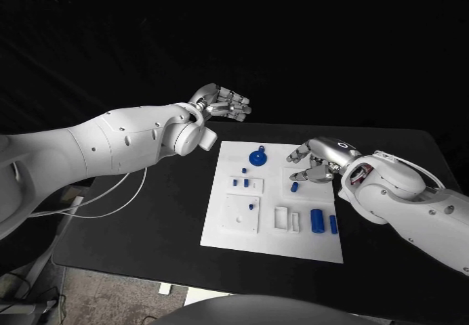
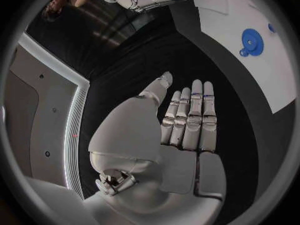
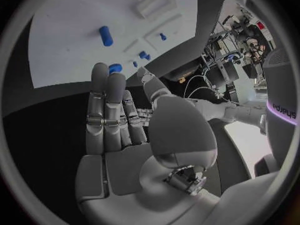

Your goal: Assemble the parts on the task board

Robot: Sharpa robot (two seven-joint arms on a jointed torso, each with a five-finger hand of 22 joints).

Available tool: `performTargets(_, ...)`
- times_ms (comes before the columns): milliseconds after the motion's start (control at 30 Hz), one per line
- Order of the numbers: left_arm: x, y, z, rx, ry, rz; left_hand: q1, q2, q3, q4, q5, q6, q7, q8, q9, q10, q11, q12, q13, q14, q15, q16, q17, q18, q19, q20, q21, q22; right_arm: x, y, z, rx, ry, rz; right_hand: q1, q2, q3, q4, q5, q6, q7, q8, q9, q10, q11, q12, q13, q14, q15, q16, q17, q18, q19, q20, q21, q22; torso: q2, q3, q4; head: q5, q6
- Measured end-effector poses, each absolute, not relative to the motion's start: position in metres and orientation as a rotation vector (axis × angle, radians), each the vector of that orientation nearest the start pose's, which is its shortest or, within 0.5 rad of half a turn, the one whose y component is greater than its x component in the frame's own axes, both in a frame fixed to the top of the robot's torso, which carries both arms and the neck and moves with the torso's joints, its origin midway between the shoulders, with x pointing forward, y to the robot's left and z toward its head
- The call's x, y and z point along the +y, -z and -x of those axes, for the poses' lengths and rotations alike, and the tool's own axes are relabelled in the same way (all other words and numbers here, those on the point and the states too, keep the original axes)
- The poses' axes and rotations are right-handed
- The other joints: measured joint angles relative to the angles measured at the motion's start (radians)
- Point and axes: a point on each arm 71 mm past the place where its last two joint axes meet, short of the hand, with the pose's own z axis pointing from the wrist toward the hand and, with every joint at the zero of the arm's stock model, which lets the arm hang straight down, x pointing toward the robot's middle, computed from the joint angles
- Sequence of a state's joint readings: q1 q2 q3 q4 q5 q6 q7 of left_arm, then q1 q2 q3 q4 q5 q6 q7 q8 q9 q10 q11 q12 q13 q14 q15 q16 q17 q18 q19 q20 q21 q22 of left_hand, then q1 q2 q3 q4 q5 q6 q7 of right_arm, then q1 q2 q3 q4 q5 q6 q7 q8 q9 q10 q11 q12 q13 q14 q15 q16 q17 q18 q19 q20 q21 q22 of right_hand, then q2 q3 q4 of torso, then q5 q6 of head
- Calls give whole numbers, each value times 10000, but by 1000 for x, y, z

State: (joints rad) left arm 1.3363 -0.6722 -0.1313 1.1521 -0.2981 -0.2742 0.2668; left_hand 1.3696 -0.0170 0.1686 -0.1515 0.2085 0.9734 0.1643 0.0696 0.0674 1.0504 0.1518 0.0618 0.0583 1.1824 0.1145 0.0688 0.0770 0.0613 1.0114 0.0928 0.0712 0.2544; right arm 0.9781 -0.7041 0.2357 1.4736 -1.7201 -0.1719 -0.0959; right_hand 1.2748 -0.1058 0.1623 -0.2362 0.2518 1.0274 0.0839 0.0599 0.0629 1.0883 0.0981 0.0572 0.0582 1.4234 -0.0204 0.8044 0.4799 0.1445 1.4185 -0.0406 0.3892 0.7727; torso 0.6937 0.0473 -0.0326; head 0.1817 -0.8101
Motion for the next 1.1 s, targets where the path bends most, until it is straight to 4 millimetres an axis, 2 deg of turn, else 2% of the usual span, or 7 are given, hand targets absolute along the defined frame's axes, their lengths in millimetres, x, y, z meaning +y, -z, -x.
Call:
performTargets(200,229,159,-566,15178,12141,7823,0,0,0,0,0,0,0,0,0,0,0,0,0,0,0,0,0,0,0,0,0,1,-161,206,-494,17127,-6146,2984,252,-173,-266,335,-46,-114,-113,0,0,-187,38,0,0,-30,30,0,-20,-4,0,1,-139,-1,-2,12,-6,-53,26)
performTargets(400,224,159,-566,15211,12217,7781,0,0,0,0,0,0,0,0,0,1,0,0,0,0,0,0,0,1,0,0,0,2,-156,215,-497,17511,-5878,3282,406,-245,-354,638,-155,-160,-160,0,1,-245,64,0,-1,-31,30,0,-30,-11,55,56,-276,-43,6,12,15,-94,46)
performTargets(633,224,159,-566,15211,12215,7781,0,0,0,0,0,0,0,0,0,0,0,0,0,0,0,0,0,1,0,0,0,2,-153,230,-498,18059,-5514,3676,434,-216,-365,651,-155,-160,-160,0,1,-252,72,0,-1,-31,30,0,-30,-52,70,71,-293,-48,15,-2,34,-107,5)
performTargets(700,225,159,-566,15209,12210,7783,0,0,0,0,0,0,0,0,0,1,0,0,0,0,0,0,0,0,0,0,0,2,-152,233,-498,18191,-5426,3772,444,-206,-365,651,-155,-160,-160,0,1,-176,-5,0,-1,-32,30,0,-42,-53,70,71,-293,-48,15,-1,34,-104,-12)
performTargets(833,225,159,-566,15208,12207,7786,0,0,0,0,0,0,0,0,0,1,0,0,0,0,0,0,0,0,0,0,0,2,-151,239,-498,18395,-5309,3943,349,-3,-265,325,-155,-98,-100,0,1,84,-73,0,-1,-31,29,0,-42,-57,127,14,-293,-33,15,-8,30,-77,-33)
performTargets(1000,225,159,-566,15211,12210,7786,0,0,0,0,0,0,0,0,0,1,0,0,0,0,0,0,0,1,0,0,0,3,-146,245,-496,18542,-5295,4153,17,328,303,-323,-239,29,26,0,1,515,-174,0,-2,6,-8,0,-32,-60,162,-20,-294,118,13,-11,18,-62,-57)
performTargets(1100,225,159,-566,15213,12212,7785,0,0,0,0,0,0,0,0,0,1,-1,0,0,0,0,0,0,1,0,0,0,-72,-144,247,-495,18607,-5293,4256,-51,382,876,-481,-474,268,74,0,1,774,-233,0,-2,43,-45,0,-4,-61,163,-21,-253,197,12,-11,18,-61,-63)
